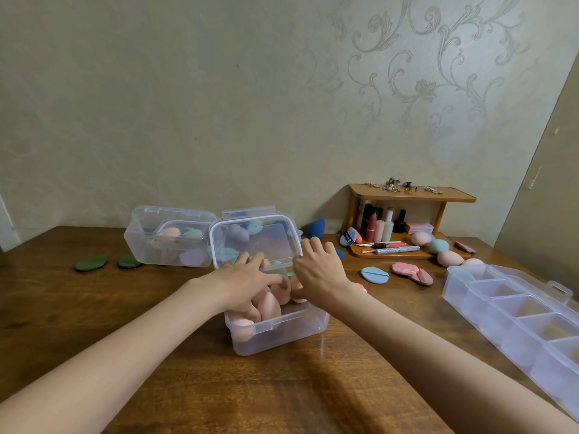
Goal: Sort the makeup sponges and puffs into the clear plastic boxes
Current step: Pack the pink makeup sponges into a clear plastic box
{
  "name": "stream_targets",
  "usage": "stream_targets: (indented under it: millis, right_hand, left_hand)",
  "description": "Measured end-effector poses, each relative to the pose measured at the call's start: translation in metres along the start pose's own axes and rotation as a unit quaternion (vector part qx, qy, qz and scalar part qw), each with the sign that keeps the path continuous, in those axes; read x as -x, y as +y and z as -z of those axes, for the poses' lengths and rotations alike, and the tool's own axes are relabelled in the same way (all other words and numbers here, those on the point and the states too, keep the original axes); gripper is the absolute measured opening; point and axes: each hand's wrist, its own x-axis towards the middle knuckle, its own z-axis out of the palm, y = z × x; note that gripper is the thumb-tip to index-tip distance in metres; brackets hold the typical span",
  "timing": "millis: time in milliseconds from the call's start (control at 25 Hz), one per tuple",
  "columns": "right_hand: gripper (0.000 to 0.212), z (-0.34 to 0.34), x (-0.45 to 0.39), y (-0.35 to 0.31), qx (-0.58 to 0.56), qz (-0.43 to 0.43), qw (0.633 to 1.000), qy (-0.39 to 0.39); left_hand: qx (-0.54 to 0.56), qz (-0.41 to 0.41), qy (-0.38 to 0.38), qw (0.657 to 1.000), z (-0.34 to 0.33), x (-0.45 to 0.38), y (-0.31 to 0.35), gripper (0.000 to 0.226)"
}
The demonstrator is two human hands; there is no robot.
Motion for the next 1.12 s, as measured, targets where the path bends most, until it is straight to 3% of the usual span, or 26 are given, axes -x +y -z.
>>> stream_targets:
  millis: [80, 160, 240, 320, 480, 640, 840, 920, 1040, 1120]
  right_hand:
    - [0.030, 0.003, 0.000, 0.001, -0.032, 0.022, 0.999, -0.014]
    - [0.025, 0.011, -0.003, 0.007, -0.145, 0.022, 0.988, -0.039]
    - [0.035, 0.013, -0.016, 0.022, -0.297, -0.050, 0.953, -0.018]
    - [0.030, 0.009, -0.030, 0.035, -0.394, -0.118, 0.911, 0.011]
    - [0.023, -0.011, -0.036, 0.038, -0.408, -0.132, 0.902, -0.040]
    - [0.038, -0.019, -0.056, 0.027, -0.420, -0.067, 0.901, -0.088]
    - [0.037, -0.024, -0.085, -0.001, -0.493, -0.005, 0.849, -0.189]
    - [0.035, -0.025, -0.089, -0.012, -0.438, 0.012, 0.870, -0.224]
    - [0.035, -0.020, -0.086, -0.022, -0.414, -0.021, 0.904, -0.109]
    - [0.037, -0.012, -0.082, -0.011, -0.449, -0.087, 0.889, -0.001]
  left_hand:
    - [0.006, -0.002, -0.002, 1.000, 0.001, 0.003, -0.004, 0.065]
    - [0.019, -0.003, -0.007, 1.000, 0.002, 0.010, -0.011, 0.064]
    - [0.020, 0.007, -0.009, 1.000, 0.001, 0.019, -0.022, 0.062]
    - [0.018, 0.024, -0.011, 0.999, -0.002, 0.027, -0.031, 0.059]
    - [0.018, 0.027, -0.006, 0.999, -0.006, 0.031, -0.039, 0.054]
    - [0.020, 0.029, -0.010, 0.999, -0.007, 0.033, -0.040, 0.056]
    - [0.027, 0.037, -0.012, 0.999, -0.008, 0.043, -0.046, 0.057]
    - [0.033, 0.043, -0.005, 0.999, -0.010, 0.049, -0.051, 0.057]
    - [0.045, 0.046, 0.009, 0.998, -0.015, 0.052, -0.053, 0.057]
    - [0.057, 0.042, 0.018, 0.997, -0.017, 0.051, -0.051, 0.057]
